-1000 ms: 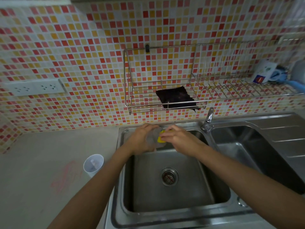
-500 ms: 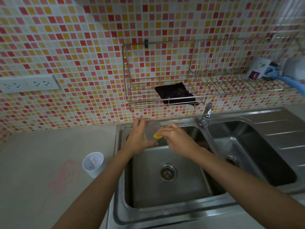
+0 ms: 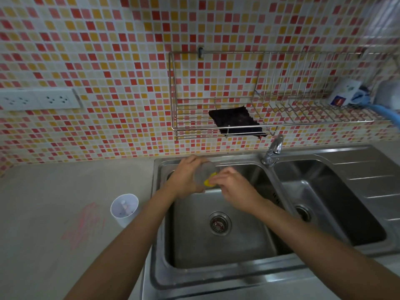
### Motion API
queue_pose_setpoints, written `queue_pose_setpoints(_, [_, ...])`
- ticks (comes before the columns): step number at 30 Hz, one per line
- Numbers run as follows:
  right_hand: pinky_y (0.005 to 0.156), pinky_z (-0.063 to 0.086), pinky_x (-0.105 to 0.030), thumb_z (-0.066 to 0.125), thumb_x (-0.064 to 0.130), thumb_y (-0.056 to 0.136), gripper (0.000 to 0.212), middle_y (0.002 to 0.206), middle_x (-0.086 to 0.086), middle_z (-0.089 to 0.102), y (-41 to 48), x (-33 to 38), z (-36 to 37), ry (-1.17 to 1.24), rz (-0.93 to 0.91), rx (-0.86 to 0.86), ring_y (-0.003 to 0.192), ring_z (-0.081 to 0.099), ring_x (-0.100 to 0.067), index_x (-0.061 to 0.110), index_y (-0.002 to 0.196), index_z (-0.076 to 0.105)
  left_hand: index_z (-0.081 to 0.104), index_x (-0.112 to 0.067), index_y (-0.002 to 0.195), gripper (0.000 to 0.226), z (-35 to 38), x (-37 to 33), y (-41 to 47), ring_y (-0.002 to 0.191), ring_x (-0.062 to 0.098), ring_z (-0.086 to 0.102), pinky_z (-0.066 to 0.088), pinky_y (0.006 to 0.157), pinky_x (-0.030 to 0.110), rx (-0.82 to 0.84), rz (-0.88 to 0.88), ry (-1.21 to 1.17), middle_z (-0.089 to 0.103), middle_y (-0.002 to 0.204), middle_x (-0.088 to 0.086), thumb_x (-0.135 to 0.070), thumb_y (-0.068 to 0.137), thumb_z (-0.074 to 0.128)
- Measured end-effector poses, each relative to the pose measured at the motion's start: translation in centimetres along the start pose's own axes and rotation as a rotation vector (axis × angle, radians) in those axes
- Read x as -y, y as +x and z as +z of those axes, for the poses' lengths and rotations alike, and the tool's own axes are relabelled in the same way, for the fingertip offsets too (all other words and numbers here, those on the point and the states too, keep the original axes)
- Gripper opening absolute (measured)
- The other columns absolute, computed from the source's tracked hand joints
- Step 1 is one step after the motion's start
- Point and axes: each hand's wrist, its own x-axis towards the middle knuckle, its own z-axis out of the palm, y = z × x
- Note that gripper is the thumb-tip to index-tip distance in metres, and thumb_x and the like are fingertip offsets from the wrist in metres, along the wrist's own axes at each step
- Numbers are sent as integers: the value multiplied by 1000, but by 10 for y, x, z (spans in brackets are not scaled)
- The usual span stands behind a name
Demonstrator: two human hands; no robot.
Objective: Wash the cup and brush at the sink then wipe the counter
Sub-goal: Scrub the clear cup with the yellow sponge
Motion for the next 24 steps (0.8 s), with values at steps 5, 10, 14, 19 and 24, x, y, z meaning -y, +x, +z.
queue_pose_setpoints(5, [90,47,-33,63,0,84,36,111,8,71,2,-4,-3,-8,-66,122,101,54,-18,20,112,71,45,-17,138,86,3,0,-6,126,20,41,32,107,30,68,-37,-19,46,136,3,-23,62,85])
queue_pose_setpoints(10, [75,55,-38,74,2,72,34,105,2,73,9,-16,-11,-226,-260,80,97,59,-24,14,104,73,43,-23,138,88,-5,-5,2,124,14,39,28,101,22,108,-42,-11,44,137,-3,-28,62,86])
queue_pose_setpoints(14, [75,56,-34,79,1,70,35,100,1,74,3,-14,-11,-205,-287,26,93,61,-25,11,103,73,44,-20,136,87,-6,-3,-1,121,12,46,39,98,22,120,-104,-163,48,134,-3,-25,61,87])
queue_pose_setpoints(19, [80,56,-34,75,-3,72,36,105,-3,72,4,-15,-16,-116,-214,-88,97,60,-28,10,106,71,35,-21,135,95,2,-10,-7,123,11,44,40,100,25,36,-183,-311,46,135,-4,-37,57,88])
queue_pose_setpoints(24, [88,52,-31,69,0,80,32,109,0,71,1,-8,-21,-72,-140,-55,102,57,-22,13,110,71,38,-21,134,93,9,-16,-11,116,6,39,34,95,18,-75,-191,-257,37,131,-2,-36,59,89])
